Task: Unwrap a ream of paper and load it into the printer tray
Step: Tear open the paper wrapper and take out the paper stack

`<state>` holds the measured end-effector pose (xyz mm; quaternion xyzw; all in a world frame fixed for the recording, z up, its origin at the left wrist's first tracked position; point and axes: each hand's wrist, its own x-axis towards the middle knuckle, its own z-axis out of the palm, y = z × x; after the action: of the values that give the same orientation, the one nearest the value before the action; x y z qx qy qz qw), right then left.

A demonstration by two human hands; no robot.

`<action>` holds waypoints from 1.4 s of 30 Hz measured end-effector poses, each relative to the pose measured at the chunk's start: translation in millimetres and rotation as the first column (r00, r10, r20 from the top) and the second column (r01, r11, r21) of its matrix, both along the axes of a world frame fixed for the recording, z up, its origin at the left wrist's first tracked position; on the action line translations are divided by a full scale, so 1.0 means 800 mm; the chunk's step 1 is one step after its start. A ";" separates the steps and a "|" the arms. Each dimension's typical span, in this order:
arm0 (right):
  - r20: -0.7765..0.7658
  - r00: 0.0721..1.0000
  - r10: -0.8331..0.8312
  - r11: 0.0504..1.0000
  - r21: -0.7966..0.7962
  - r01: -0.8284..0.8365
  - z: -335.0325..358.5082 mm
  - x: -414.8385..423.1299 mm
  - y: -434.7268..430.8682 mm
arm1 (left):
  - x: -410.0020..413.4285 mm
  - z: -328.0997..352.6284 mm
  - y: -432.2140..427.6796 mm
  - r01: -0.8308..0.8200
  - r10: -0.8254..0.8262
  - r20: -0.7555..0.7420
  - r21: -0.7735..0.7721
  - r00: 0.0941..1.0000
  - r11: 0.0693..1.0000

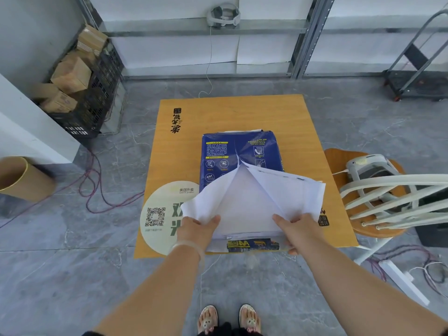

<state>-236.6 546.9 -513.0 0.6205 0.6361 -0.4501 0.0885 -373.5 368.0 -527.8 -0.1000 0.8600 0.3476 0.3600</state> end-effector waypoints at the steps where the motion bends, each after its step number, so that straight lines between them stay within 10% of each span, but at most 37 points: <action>1: 0.013 1.000 -0.007 1.000 0.006 0.007 -0.002 -0.004 -0.001 | 0.001 -0.005 0.003 -0.018 0.018 -0.009 -0.020 1.000 1.000; 19: -0.214 0.952 -0.218 0.968 -0.174 0.182 -0.011 0.031 -0.021 | 0.015 0.000 -0.031 0.048 -0.049 0.061 0.026 0.997 0.999; 31: -0.206 0.975 -0.087 0.942 -0.335 0.013 -0.001 0.076 -0.025 | 0.040 -0.011 -0.064 -0.048 -0.004 0.230 0.219 0.973 0.974; 36: -0.217 0.971 -0.102 0.969 -0.241 0.048 0.000 0.056 -0.017 | 0.030 -0.007 -0.045 -0.138 0.075 0.258 0.234 0.963 0.962; 42: -0.096 0.994 0.053 0.999 0.015 -0.052 -0.013 0.032 -0.010 | 0.032 -0.005 -0.021 0.124 -0.124 -0.037 -0.009 0.992 0.992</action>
<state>-211.2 538.7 -523.4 0.5815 0.6586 -0.4731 0.0656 -347.8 350.9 -531.4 -0.0412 0.8724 0.3235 0.3642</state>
